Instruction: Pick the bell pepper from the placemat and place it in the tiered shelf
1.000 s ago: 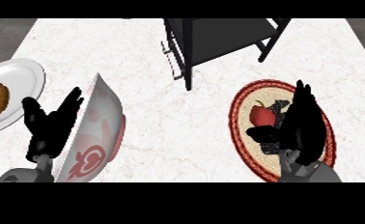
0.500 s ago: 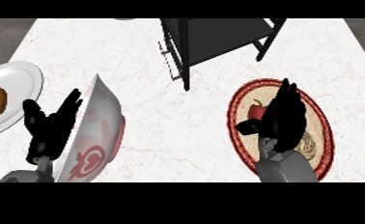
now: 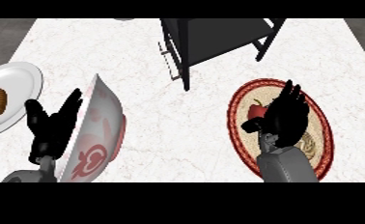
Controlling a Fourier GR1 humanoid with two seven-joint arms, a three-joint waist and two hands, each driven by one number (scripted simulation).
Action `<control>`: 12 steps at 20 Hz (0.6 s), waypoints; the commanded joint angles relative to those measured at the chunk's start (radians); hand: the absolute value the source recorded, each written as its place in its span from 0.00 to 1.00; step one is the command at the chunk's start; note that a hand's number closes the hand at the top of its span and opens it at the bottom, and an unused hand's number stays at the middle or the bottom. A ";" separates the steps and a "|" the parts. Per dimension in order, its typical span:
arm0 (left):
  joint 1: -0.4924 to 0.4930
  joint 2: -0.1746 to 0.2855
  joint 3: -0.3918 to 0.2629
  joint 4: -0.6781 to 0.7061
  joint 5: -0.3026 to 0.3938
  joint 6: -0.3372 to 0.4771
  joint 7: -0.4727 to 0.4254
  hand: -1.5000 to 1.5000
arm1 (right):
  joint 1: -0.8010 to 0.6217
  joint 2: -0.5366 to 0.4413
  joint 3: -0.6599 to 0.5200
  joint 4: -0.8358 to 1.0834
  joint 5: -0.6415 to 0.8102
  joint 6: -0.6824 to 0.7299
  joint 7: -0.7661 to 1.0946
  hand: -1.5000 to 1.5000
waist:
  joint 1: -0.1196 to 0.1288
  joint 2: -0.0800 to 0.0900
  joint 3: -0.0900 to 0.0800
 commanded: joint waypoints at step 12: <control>0.006 -0.057 0.000 0.032 -0.017 -0.031 0.023 0.50 | -0.046 -0.012 -0.051 0.228 -0.102 0.080 -0.123 1.00 | 0.001 0.009 -0.012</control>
